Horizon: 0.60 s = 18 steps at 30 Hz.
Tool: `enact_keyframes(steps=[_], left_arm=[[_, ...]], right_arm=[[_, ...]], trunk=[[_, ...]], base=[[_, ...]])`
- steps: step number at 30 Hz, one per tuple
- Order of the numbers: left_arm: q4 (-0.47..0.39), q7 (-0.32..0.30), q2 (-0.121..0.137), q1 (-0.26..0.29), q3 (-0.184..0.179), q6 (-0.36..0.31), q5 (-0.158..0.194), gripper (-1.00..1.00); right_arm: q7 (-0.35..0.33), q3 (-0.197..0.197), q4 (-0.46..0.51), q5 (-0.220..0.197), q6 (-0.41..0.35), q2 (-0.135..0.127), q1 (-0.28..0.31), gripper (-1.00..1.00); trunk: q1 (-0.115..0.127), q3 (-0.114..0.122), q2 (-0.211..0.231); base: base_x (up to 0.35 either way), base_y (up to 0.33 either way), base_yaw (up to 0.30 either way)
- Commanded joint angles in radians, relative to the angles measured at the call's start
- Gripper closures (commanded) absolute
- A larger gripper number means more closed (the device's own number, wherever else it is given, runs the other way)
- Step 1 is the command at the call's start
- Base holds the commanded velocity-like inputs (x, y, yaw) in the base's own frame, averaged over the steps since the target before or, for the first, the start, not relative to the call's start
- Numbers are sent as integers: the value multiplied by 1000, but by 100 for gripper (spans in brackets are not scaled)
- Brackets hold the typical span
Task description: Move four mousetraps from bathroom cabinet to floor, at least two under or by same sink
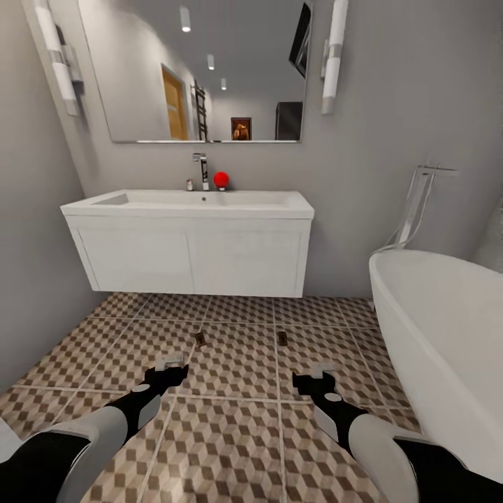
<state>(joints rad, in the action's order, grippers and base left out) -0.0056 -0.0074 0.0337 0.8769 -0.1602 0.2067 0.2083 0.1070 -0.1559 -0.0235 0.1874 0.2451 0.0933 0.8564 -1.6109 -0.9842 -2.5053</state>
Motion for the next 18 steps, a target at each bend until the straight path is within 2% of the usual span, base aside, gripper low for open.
enact_keyframes(steps=[1, 18], left_arm=[[1, -1, 0, 1, -9, 3, 10, -100], [1, -2, 0, 1, -9, 2, 10, -100]], right_arm=[[5, -8, -3, 11, 4, 0, 1, -100], [5, -8, -3, 11, 5, 0, 1, -100]], trunk=[[1, 3, 0], [8, 69, 4]], base=[[0, 0, 0], [0, 0, 0]])
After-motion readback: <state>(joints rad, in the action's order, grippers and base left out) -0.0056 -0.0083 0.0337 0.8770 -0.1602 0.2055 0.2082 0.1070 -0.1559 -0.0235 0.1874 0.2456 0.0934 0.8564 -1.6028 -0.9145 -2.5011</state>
